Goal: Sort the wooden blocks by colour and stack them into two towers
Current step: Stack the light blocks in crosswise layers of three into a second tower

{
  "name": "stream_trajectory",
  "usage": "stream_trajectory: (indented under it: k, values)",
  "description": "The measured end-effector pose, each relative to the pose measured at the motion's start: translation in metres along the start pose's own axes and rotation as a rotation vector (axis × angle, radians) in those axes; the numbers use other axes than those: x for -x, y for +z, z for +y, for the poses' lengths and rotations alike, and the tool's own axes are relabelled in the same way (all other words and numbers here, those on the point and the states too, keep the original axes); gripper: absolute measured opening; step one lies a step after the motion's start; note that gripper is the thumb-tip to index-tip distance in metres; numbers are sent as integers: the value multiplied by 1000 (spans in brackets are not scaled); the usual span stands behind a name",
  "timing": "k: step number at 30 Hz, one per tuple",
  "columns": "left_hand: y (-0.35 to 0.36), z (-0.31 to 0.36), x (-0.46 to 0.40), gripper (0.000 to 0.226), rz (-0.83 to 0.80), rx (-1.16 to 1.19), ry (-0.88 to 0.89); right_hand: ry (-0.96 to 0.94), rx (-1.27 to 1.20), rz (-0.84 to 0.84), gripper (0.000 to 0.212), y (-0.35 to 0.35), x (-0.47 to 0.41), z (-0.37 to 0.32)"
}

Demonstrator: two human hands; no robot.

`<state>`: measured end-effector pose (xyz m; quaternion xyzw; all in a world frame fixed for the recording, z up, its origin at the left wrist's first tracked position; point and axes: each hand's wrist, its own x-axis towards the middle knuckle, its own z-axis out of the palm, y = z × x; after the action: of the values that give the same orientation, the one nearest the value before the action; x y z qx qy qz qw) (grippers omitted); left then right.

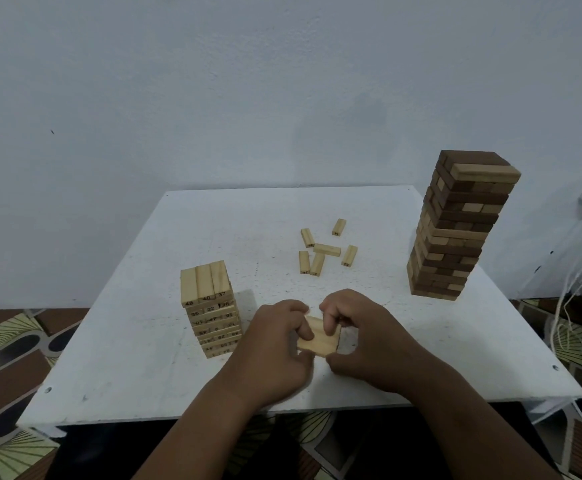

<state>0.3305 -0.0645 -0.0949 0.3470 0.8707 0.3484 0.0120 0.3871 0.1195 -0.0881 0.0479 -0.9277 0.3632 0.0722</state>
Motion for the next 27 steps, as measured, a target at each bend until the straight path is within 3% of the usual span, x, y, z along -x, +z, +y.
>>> stream_trajectory:
  k: [5, 9, 16, 21, 27]
  values:
    - [-1, -1, 0, 20, -37, 51, 22, -21, -2, -16, 38, -3, 1, 4]
    - [-2, -2, 2, 23, -48, 58, -24, 84, 162, -67, 42, -9, 3, 9]
    - [-6, 6, 5, 35, -69, 130, -97, 153, 41, -38, 40, -11, 7, 11]
    - [-19, 24, 1, 38, 81, 426, -61, 98, -162, 176, 42, -36, 12, -5]
    - [-61, 51, 2, 43, 255, 779, 55, -111, -402, 289, 39, -67, 4, -55]
